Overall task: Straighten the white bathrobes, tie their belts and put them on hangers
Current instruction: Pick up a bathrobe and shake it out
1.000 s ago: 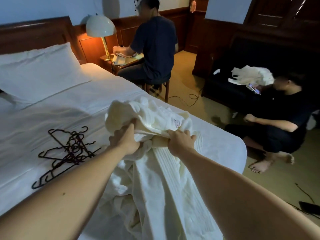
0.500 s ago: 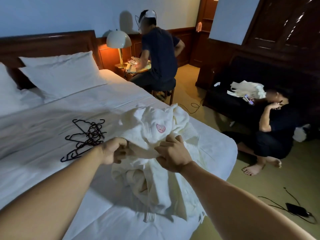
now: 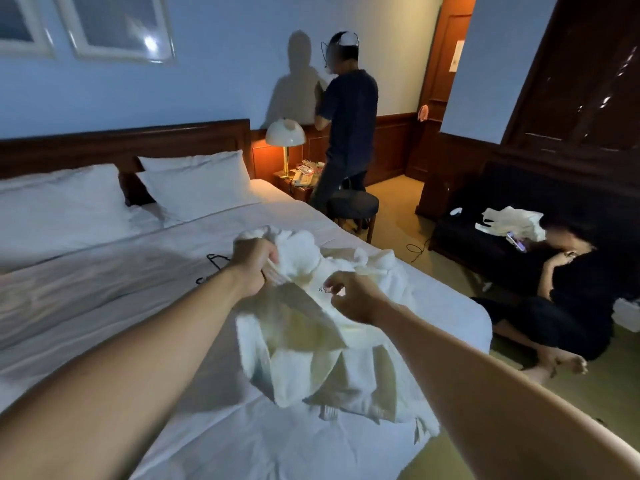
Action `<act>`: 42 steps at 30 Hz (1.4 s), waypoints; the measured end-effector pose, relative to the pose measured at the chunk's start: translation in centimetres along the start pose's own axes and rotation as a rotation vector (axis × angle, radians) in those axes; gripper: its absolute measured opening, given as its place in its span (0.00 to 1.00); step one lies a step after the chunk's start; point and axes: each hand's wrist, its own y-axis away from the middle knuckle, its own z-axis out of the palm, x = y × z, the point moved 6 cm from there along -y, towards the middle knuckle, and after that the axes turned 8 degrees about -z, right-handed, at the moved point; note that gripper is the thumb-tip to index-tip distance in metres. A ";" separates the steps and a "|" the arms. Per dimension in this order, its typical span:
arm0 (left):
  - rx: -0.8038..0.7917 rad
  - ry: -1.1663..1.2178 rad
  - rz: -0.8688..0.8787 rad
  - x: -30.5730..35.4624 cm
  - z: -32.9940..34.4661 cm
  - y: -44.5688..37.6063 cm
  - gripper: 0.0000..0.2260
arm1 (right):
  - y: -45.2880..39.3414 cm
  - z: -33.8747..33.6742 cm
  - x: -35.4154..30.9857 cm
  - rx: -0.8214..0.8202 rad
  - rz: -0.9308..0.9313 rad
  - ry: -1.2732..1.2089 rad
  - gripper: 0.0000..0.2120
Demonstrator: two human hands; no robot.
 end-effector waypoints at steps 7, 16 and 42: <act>-0.229 -0.344 0.087 4.9 -2.7 4.7 0.15 | -4.0 -4.3 -6.4 0.063 -0.118 0.073 0.39; -0.383 -1.288 -0.585 0.3 -12.3 6.6 0.16 | 0.1 -7.9 -11.5 0.338 -0.374 0.166 0.11; 0.219 -0.570 1.147 12.3 -1.6 15.3 0.11 | 3.0 -11.2 -14.5 -0.128 -0.216 -0.156 0.21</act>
